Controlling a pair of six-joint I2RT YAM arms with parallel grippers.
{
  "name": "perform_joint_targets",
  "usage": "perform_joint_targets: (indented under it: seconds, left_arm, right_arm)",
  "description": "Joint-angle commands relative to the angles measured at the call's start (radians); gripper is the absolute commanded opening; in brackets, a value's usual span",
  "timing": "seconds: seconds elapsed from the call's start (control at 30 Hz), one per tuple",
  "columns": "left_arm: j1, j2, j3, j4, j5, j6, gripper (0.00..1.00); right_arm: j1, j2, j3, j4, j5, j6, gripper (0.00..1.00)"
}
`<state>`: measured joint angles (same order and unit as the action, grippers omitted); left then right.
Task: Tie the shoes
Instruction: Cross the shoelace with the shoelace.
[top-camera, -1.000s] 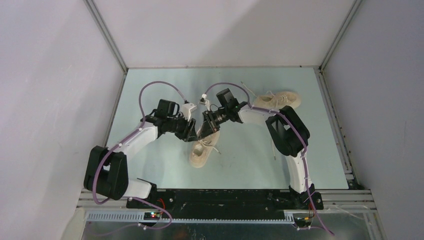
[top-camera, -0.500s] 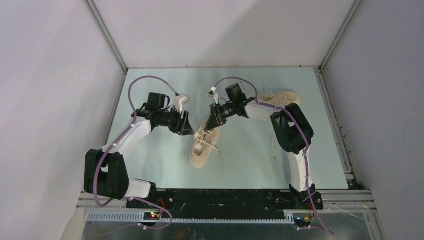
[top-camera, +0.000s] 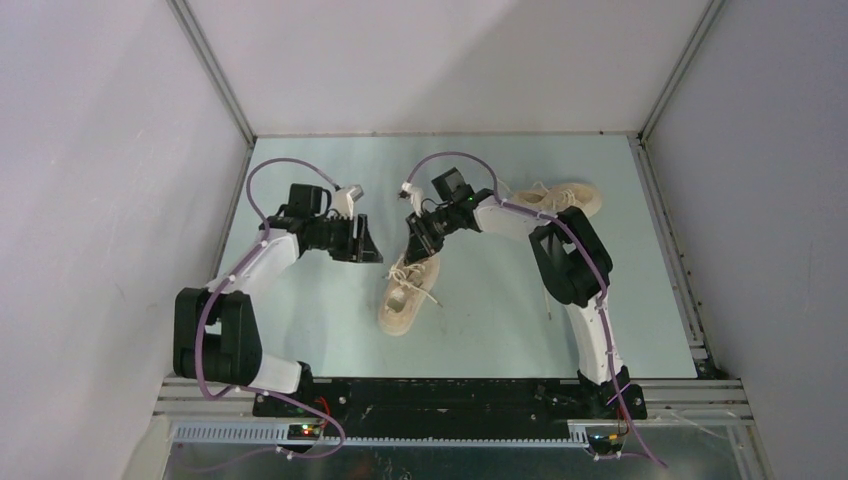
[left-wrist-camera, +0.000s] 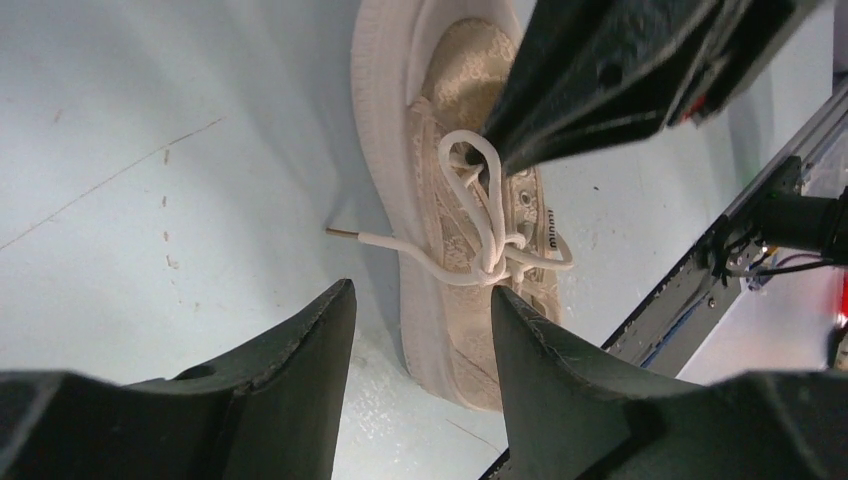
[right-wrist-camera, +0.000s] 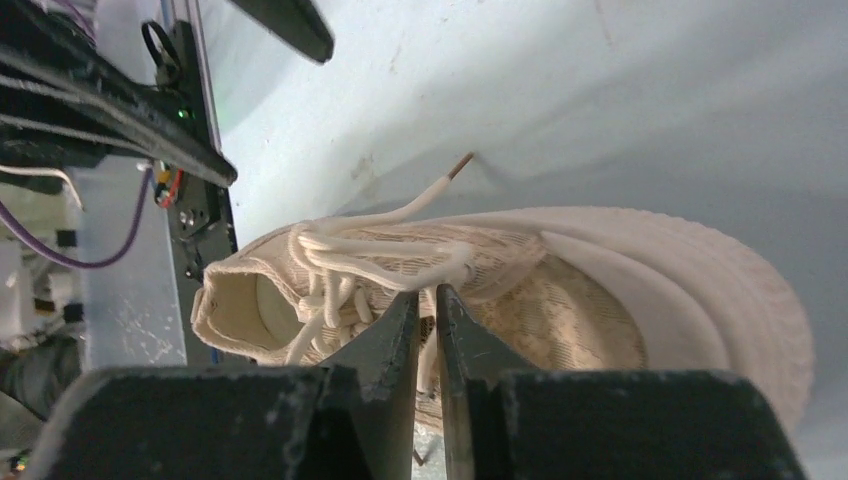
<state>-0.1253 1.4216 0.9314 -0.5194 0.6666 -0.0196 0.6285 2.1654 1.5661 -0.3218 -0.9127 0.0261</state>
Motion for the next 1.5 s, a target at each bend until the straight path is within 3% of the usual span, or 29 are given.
perform_joint_targets:
  seconds: [0.0, 0.73, 1.2, 1.47]
  left_arm:
    - [0.028, -0.018, 0.016, 0.038, -0.012, -0.038, 0.58]
    - [0.063, -0.055, -0.034, 0.074, -0.005, -0.051, 0.58]
    - [0.062, -0.064, -0.046, 0.081, -0.010, -0.051, 0.58]
    - [0.063, -0.076, -0.048, 0.078, -0.012, -0.050, 0.58]
  right_arm:
    - [0.033, -0.016, 0.037, -0.055, 0.025, -0.119, 0.14]
    - [0.070, -0.106, -0.032, -0.039, -0.099, -0.117, 0.14]
    - [0.021, -0.136, -0.037, -0.023, -0.033, -0.100, 0.16]
    - [0.063, -0.094, -0.011, -0.068, 0.043, -0.157, 0.16]
